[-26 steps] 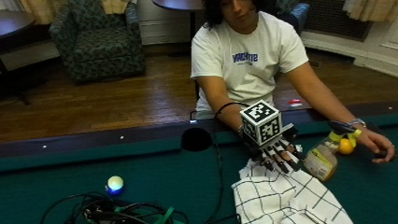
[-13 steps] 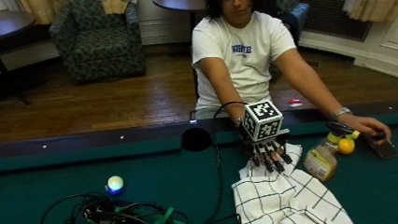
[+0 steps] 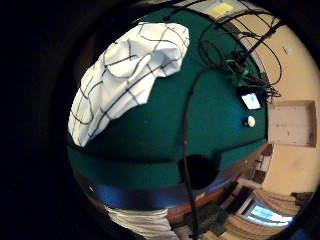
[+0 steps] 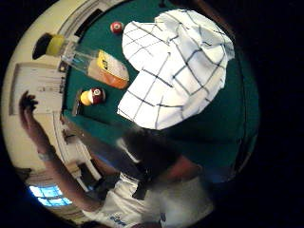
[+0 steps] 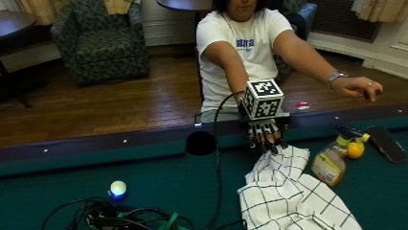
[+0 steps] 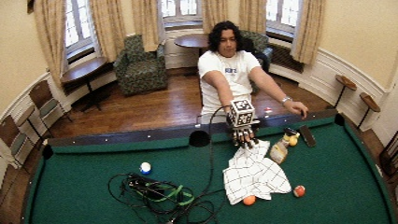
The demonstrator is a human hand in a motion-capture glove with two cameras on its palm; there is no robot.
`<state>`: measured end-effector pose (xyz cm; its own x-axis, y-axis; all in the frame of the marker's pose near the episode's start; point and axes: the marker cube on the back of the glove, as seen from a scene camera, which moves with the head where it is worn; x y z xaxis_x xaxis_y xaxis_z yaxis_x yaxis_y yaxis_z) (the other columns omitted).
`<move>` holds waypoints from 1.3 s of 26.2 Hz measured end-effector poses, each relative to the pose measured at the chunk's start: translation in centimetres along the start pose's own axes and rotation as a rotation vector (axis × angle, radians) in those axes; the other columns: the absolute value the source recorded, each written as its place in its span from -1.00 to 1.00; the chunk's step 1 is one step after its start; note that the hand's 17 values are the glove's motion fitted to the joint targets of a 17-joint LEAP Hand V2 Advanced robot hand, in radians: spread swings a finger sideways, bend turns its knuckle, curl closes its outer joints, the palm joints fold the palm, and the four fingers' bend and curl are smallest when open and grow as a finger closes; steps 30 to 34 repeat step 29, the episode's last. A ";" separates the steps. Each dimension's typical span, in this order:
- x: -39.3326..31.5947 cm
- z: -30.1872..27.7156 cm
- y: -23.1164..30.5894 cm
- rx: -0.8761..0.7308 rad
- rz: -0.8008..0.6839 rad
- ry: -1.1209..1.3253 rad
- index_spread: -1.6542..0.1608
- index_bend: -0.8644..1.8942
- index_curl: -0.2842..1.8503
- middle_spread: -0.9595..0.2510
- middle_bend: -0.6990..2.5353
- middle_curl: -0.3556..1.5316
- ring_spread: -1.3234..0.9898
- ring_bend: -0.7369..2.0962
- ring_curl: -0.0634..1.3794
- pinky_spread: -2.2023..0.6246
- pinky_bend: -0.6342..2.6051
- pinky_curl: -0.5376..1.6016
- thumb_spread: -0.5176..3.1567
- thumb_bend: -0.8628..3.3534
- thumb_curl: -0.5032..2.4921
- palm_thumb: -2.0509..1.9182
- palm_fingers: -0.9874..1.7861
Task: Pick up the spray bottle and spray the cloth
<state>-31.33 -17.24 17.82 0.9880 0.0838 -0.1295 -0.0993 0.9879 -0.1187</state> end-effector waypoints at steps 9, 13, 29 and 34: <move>0.2 -5.2 1.4 0.041 0.017 0.038 0.30 -0.26 -0.47 0.38 -0.46 -0.28 0.05 -0.25 -0.48 0.71 -0.45 -0.17 -0.19 -0.60 -0.44 0.15 -0.08; 0.1 -7.8 2.2 0.043 0.032 0.154 0.30 -0.27 -0.47 0.38 -0.46 -0.28 0.05 -0.24 -0.48 0.71 -0.45 -0.17 -0.17 -0.55 -0.42 0.25 -0.08; -2.5 -9.3 1.8 0.024 0.030 0.085 0.32 -0.27 -0.49 0.41 -0.45 -0.28 0.06 -0.24 -0.48 0.71 -0.44 -0.16 -0.10 -0.60 -0.45 0.23 -0.07; -2.5 -9.3 1.8 0.024 0.030 0.085 0.32 -0.27 -0.49 0.41 -0.45 -0.28 0.06 -0.24 -0.48 0.71 -0.44 -0.16 -0.10 -0.60 -0.45 0.23 -0.07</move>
